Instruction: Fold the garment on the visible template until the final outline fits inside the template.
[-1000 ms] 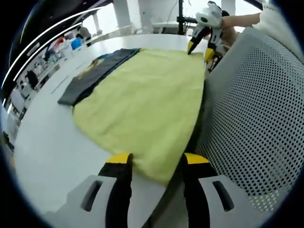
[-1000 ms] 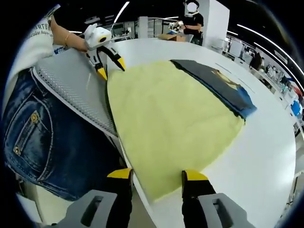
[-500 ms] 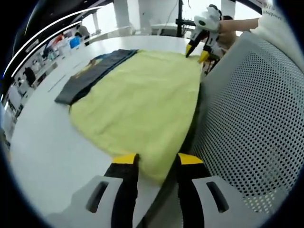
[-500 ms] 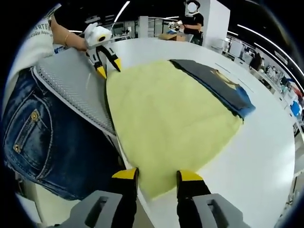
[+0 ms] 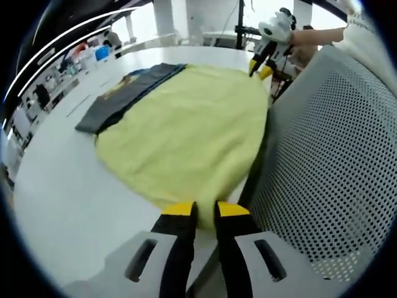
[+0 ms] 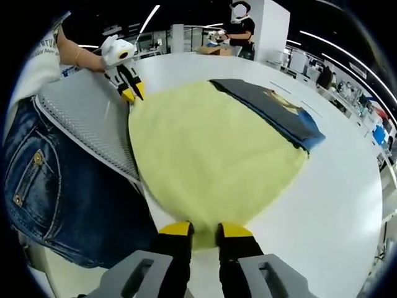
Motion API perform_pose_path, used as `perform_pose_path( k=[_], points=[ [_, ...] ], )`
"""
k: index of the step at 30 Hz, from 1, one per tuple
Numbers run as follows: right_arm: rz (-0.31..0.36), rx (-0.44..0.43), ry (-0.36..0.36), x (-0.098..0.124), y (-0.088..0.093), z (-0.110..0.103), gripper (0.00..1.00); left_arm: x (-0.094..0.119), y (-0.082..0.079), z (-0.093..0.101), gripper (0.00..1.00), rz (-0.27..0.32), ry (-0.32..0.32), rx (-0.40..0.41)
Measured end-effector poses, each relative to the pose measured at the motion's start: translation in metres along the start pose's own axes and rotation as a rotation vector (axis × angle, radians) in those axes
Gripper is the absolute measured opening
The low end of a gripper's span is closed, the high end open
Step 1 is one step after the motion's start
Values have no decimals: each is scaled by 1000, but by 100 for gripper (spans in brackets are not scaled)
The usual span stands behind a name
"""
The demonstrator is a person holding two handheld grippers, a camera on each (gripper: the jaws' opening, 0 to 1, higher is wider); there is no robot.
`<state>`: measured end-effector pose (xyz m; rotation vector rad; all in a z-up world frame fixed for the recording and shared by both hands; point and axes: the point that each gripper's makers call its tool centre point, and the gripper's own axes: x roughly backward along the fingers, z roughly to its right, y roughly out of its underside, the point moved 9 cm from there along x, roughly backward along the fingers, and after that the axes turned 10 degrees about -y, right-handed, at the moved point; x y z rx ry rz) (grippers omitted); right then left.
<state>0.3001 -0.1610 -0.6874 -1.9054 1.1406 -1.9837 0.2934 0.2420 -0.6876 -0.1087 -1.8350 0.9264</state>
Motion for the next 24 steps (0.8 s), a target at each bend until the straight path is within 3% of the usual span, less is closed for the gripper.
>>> perform_pose_path(
  k=[5,10,24],
  points=[
    [2,-4,17,0,0,2,4,-1,-1,-1,5,-2,-9,-14],
    [37,-49,6,3,0,5,0,2,-3,-5,2,17,-9,30],
    [84,-101,-33,8,0,-1,0,14,-6,-3,1,9,-36,53]
  ],
)
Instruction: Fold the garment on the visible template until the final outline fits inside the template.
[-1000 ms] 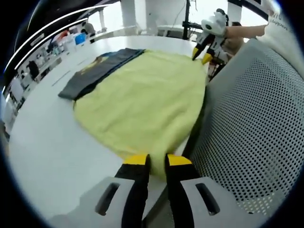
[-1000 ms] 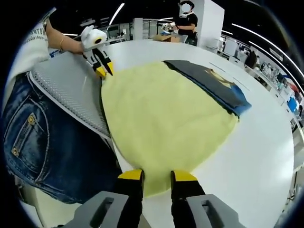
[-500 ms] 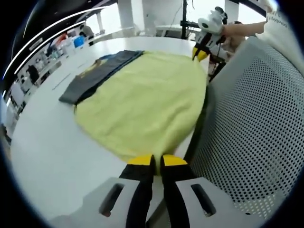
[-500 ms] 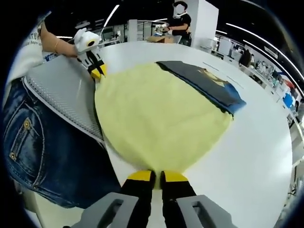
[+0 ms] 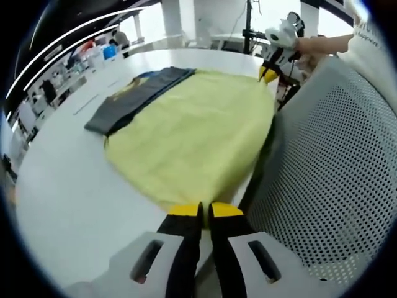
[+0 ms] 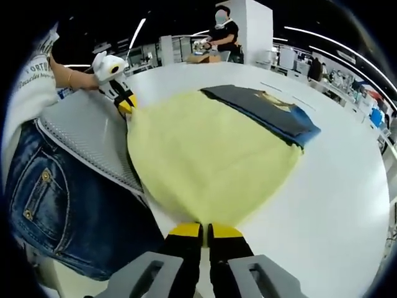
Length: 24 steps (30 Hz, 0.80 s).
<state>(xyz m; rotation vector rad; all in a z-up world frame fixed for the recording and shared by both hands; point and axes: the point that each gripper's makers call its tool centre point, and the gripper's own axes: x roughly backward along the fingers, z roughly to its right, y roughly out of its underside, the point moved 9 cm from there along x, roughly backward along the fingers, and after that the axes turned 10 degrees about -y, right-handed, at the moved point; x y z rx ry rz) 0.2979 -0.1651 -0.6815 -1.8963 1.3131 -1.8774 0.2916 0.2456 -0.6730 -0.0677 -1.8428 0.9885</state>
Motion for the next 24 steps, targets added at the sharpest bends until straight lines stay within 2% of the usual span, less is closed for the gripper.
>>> perform_pose_path(
  k=[5,9,12,24],
  points=[
    [-5,0,-10,2,0,-4,0,4,1,2,1,-5,13,18],
    [-8,-2,-21,5,1,-7,0,9,-2,8,1,-18,25,-4],
    [-16,-10,-29,7,1,-11,0,12,-1,9,1,-27,39,17],
    [-28,17,-72,19,-5,-26,0,29,2,11,1,-50,82,1]
  ],
)
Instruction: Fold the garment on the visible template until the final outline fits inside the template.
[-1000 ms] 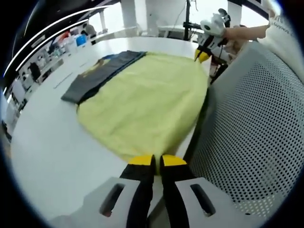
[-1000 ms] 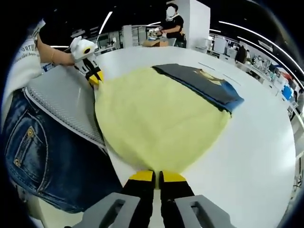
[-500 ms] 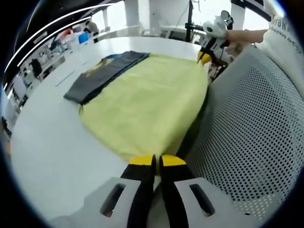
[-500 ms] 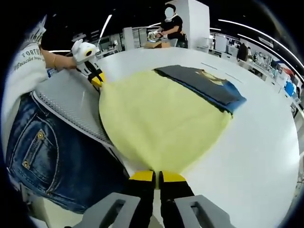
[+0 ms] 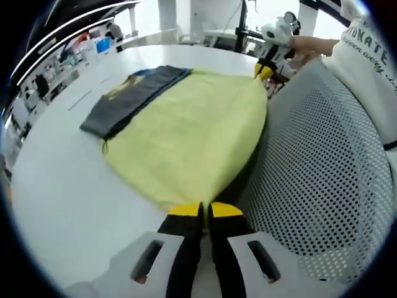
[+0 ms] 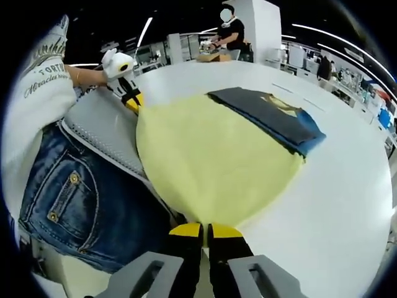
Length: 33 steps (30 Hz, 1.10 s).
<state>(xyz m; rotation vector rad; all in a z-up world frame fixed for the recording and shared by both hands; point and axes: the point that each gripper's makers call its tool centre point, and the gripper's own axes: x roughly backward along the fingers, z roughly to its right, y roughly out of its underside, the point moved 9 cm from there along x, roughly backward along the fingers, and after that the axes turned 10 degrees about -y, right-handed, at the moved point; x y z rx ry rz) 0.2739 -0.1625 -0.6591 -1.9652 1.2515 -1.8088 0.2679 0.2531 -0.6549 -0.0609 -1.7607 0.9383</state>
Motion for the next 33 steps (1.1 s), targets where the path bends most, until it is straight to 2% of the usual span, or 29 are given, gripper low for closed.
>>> perform_pose_path(
  k=[8,17,24,33],
  points=[
    [8,18,21,4,-3,6,0,6,-7,-2,1,1,11,28],
    [32,46,65,9,-15,21,0,12,-21,-14,1,12,-21,-7],
    [2,92,103,15,-34,27,0,20,-42,-33,1,43,-51,-1],
    [36,133,163,26,-64,45,0,26,-63,-58,1,65,-77,-40]
  ],
)
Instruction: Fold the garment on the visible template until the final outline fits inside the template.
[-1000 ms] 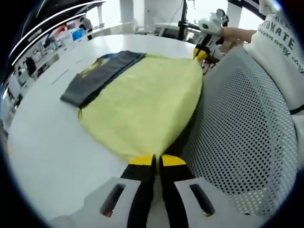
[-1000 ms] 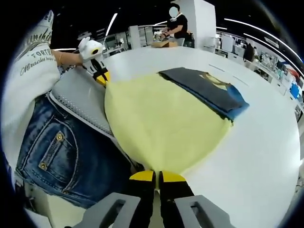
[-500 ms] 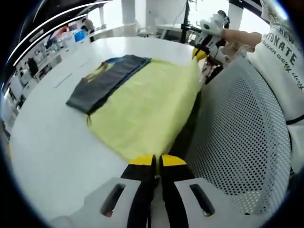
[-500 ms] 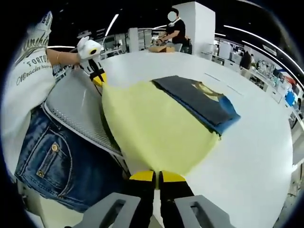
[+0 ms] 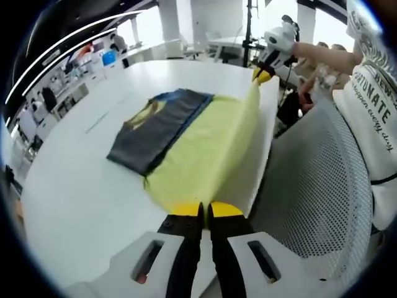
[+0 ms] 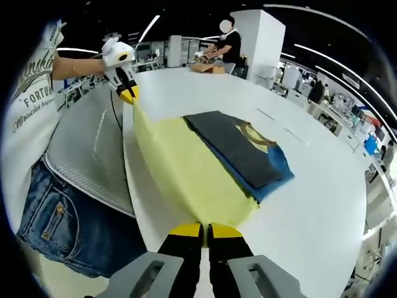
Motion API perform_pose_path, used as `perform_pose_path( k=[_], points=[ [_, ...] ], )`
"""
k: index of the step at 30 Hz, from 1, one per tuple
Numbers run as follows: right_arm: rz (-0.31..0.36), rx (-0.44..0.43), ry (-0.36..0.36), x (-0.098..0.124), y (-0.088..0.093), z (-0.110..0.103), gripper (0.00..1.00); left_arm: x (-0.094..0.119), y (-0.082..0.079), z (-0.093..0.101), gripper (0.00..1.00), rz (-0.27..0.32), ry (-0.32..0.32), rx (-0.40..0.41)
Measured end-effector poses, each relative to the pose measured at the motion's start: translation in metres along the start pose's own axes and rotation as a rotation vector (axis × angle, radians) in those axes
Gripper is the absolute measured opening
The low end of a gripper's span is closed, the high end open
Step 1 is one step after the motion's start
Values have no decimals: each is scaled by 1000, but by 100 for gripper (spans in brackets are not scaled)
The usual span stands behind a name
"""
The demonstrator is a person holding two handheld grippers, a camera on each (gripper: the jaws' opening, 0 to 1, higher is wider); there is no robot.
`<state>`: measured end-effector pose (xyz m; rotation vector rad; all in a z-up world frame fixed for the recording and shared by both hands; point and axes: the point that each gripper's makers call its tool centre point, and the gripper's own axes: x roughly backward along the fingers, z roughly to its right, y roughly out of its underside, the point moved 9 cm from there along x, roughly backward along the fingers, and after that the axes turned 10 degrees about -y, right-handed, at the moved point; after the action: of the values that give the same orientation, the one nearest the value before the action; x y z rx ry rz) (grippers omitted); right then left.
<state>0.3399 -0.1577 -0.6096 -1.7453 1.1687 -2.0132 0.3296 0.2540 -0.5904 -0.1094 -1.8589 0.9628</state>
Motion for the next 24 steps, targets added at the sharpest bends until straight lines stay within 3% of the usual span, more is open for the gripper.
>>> perform_pose_path(
  k=[8,24],
  points=[
    [28,14,35,0,-15,20,0,-4,-17,-24,1,26,-29,-36],
    [51,31,94,-4,-38,42,0,-20,-34,-61,1,51,-67,-55]
  ],
)
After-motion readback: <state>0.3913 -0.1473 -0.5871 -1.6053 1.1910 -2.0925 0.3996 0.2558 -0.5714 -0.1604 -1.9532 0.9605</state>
